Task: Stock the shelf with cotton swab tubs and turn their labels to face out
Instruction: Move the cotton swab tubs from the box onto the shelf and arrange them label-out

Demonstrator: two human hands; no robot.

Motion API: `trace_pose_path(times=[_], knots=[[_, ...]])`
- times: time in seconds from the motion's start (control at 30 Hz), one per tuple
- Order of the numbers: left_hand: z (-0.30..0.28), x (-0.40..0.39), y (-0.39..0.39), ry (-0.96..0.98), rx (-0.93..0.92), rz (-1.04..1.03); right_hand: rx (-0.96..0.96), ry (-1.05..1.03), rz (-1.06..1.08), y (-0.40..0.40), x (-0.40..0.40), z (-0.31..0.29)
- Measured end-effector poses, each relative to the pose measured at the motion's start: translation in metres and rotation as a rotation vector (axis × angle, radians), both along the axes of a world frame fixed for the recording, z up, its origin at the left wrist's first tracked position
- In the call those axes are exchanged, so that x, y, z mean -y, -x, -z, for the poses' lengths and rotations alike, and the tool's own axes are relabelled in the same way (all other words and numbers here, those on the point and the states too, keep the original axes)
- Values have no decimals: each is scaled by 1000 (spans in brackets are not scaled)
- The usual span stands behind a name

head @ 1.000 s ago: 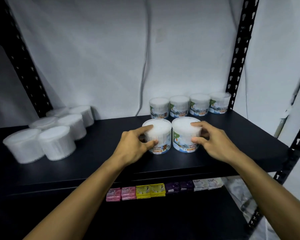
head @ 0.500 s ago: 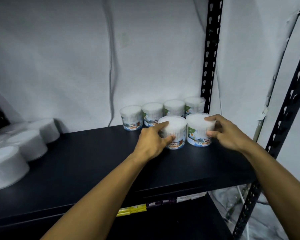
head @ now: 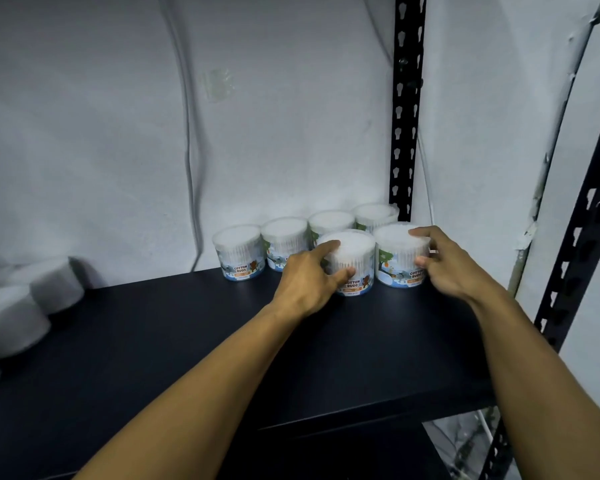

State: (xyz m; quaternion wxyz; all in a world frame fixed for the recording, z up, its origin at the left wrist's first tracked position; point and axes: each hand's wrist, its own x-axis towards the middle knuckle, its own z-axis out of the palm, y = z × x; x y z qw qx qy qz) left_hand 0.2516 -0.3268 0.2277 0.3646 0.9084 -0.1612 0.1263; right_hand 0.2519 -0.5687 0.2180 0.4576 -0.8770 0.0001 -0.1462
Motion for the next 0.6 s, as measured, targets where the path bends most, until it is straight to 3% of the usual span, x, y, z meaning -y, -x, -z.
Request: trace_pose_path(times=[0.6], knots=[[0, 11, -14, -22, 54, -35, -18, 13, 12, -24, 9, 2]])
